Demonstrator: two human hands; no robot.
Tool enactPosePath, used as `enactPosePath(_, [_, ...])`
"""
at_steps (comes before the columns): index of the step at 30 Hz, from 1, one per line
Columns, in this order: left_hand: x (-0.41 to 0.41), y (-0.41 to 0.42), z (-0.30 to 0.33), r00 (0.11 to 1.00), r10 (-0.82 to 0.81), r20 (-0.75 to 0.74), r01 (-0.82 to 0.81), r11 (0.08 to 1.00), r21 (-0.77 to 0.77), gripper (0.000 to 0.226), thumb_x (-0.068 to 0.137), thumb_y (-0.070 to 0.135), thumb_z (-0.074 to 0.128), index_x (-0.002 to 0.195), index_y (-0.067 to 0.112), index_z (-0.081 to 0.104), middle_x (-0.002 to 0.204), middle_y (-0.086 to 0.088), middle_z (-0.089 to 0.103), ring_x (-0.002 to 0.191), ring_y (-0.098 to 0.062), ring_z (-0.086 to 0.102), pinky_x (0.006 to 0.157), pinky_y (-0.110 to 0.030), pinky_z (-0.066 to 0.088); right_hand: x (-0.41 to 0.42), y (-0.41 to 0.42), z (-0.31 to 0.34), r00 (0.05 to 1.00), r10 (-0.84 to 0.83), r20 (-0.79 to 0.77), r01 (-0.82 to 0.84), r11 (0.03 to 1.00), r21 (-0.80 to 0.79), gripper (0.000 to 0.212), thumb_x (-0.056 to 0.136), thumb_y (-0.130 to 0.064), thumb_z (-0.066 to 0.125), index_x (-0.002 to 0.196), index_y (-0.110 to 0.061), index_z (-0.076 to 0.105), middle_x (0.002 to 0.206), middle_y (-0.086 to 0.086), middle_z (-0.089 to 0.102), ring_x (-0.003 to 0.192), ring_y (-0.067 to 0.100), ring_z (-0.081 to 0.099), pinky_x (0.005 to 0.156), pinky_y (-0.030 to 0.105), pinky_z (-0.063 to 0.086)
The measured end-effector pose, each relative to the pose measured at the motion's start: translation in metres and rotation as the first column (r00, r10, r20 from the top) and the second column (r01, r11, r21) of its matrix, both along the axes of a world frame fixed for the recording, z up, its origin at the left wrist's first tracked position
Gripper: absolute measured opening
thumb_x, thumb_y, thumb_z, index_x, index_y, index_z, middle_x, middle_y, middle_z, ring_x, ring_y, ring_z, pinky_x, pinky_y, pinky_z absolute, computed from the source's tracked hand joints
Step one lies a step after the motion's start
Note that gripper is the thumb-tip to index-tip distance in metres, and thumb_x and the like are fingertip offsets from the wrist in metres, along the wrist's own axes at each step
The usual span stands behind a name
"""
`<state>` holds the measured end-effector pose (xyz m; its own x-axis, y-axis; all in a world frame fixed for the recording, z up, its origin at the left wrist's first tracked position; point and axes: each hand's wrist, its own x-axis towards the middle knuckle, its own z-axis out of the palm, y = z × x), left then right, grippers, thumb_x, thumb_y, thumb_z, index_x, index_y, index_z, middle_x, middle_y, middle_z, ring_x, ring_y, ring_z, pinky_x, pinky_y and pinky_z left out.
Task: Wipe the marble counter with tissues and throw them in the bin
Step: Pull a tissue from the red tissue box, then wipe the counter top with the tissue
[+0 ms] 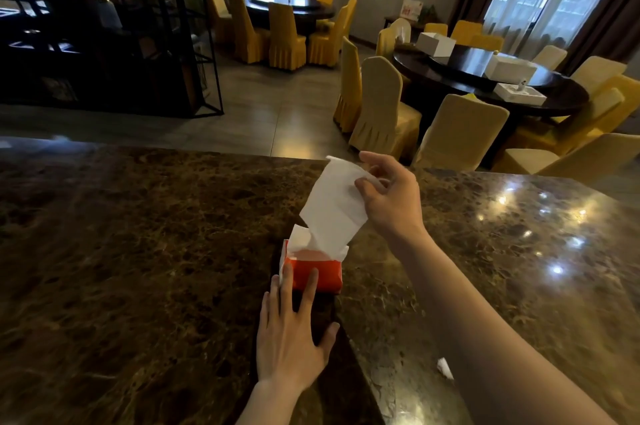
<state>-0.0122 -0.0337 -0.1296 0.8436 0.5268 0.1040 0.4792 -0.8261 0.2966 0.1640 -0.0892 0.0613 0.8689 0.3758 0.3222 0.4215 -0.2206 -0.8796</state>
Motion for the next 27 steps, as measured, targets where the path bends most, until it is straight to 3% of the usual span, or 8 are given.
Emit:
enactPosePath(4, [0.008, 0.003, 0.005, 0.998, 0.019, -0.055, -0.018, 1.000, 0.012, 0.097, 0.086, 0.085, 0.022, 0.152, 0.037, -0.031, 0.163, -0.011, -0.037, 0.156, -0.038, -0.005, 0.127, -0.050, 0.010, 0.008, -0.025, 0.000, 1.000, -0.023, -0.021, 0.023, 1.000, -0.021, 0.039, 0.098, -0.013, 0.065, 0.135, -0.023, 0.061, 0.122, -0.013, 0.057, 0.102, 0.001, 0.055, 0.085, 0.021, 0.052])
enactPosePath(8, [0.014, 0.005, 0.016, 0.995, 0.052, -0.083, -0.049, 0.998, 0.039, 0.097, 0.086, 0.084, 0.020, 0.152, 0.036, -0.032, 0.163, -0.013, -0.035, 0.155, -0.041, -0.009, 0.127, -0.053, 0.009, 0.016, -0.067, -0.003, 0.995, -0.062, -0.078, 0.056, 0.996, -0.074, 0.024, 0.101, -0.023, 0.060, 0.122, -0.022, 0.070, 0.116, -0.011, 0.067, 0.102, 0.003, 0.060, 0.083, 0.027, 0.054])
enactPosePath(11, [0.014, -0.003, 0.026, 0.999, 0.030, -0.039, -0.026, 0.996, 0.089, 0.096, 0.087, 0.081, 0.024, 0.159, 0.032, -0.018, 0.168, -0.018, -0.020, 0.155, -0.042, -0.012, 0.126, -0.056, 0.007, 0.022, -0.104, -0.009, 0.976, -0.163, -0.147, 0.151, 0.985, -0.086, 0.018, 0.101, -0.027, 0.060, 0.112, -0.022, 0.074, 0.109, -0.005, 0.071, 0.099, 0.011, 0.064, 0.081, 0.032, 0.057])
enactPosePath(15, [0.019, -0.039, 0.025, 0.986, -0.157, 0.057, 0.151, 0.984, 0.099, 0.090, 0.090, 0.075, 0.036, 0.163, 0.029, 0.008, 0.171, -0.013, 0.005, 0.157, -0.036, -0.005, 0.125, -0.059, 0.011, 0.022, -0.156, -0.019, 0.947, -0.237, -0.216, 0.225, 0.971, -0.079, 0.015, 0.100, -0.028, 0.060, 0.105, -0.024, 0.074, 0.103, -0.004, 0.071, 0.096, 0.014, 0.064, 0.075, 0.032, 0.055])
enactPosePath(19, [0.030, -0.075, 0.013, 0.962, -0.269, -0.036, 0.270, 0.963, 0.017, 0.088, 0.089, 0.082, 0.019, 0.160, 0.038, -0.008, 0.172, 0.000, -0.008, 0.155, -0.023, -0.018, 0.128, -0.048, 0.002, 0.008, -0.203, -0.027, 0.954, -0.279, -0.113, 0.267, 0.957, -0.112, 0.010, 0.100, -0.028, 0.060, 0.100, -0.027, 0.070, 0.099, -0.007, 0.070, 0.092, 0.014, 0.065, 0.071, 0.036, 0.055])
enactPosePath(24, [0.032, -0.089, 0.002, 0.950, -0.261, -0.173, 0.270, 0.962, 0.031, 0.087, 0.087, 0.084, 0.004, 0.160, 0.038, -0.008, 0.171, 0.001, -0.012, 0.154, -0.023, -0.021, 0.127, -0.046, -0.005, -0.024, -0.250, -0.038, 0.943, -0.239, 0.234, 0.282, 0.944, -0.172, 0.017, 0.097, -0.015, 0.063, 0.104, -0.028, 0.071, 0.099, -0.024, 0.068, 0.095, -0.005, 0.064, 0.073, 0.010, 0.047])
enactPosePath(27, [0.032, -0.089, 0.002, 0.949, -0.255, -0.185, 0.267, 0.963, 0.042, 0.087, 0.087, 0.084, 0.002, 0.161, 0.038, -0.004, 0.172, 0.001, -0.010, 0.155, -0.023, -0.020, 0.127, -0.046, -0.004, -0.051, -0.258, -0.070, 0.967, -0.141, 0.213, 0.199, 0.939, -0.280, 0.018, 0.096, -0.016, 0.062, 0.107, -0.025, 0.073, 0.106, -0.017, 0.072, 0.102, -0.003, 0.065, 0.083, 0.024, 0.055])
